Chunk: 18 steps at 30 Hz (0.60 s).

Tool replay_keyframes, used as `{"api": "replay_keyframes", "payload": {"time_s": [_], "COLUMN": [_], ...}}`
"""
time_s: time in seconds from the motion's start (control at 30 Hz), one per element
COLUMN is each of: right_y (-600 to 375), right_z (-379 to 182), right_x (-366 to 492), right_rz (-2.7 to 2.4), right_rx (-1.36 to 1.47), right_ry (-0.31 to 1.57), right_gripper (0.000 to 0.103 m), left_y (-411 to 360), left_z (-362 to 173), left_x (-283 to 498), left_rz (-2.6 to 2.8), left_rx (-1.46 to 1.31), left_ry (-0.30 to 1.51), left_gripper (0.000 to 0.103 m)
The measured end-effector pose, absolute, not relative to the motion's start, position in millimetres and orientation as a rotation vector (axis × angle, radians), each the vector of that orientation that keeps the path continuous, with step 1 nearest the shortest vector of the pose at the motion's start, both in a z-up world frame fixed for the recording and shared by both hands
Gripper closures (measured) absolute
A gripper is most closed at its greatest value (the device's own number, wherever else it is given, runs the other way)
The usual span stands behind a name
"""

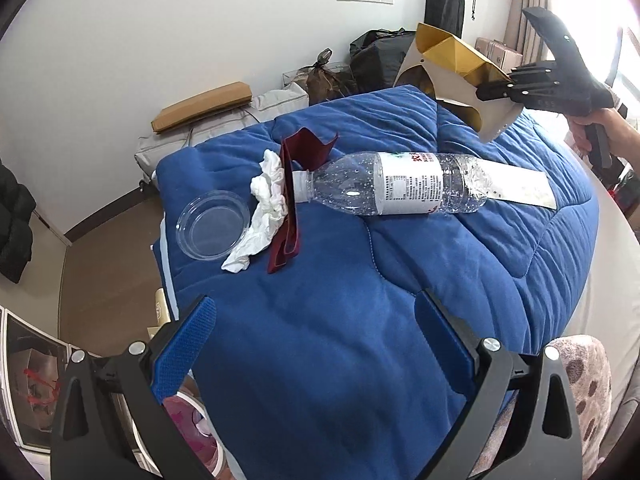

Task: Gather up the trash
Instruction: 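Grasp the gold folded box with the right gripper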

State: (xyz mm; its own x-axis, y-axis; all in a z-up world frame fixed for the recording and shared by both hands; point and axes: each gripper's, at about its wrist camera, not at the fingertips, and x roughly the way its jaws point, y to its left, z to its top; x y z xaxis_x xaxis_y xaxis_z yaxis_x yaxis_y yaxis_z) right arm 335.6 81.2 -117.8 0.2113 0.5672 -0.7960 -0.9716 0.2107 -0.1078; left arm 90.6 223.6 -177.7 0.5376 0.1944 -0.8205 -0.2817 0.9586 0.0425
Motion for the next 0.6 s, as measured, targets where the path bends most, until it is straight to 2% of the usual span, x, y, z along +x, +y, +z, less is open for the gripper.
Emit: {"api": "replay_keyframes", "payload": {"time_s": [0.2, 0.6], "right_y": [41, 24], "right_z": [-107, -113], "right_x": [330, 329], "right_rz": [1.202, 1.196], "right_rx": [-0.641, -0.603], "right_ry": [0.685, 0.707], "right_gripper": [0.099, 0.099], "left_y": [236, 301], "left_z": [-179, -164], "left_x": [111, 124], "left_rz": [0.247, 0.290], "left_rx": [0.001, -0.041], "left_ry": [0.977, 0.943], "left_gripper": [0.005, 0.005]}}
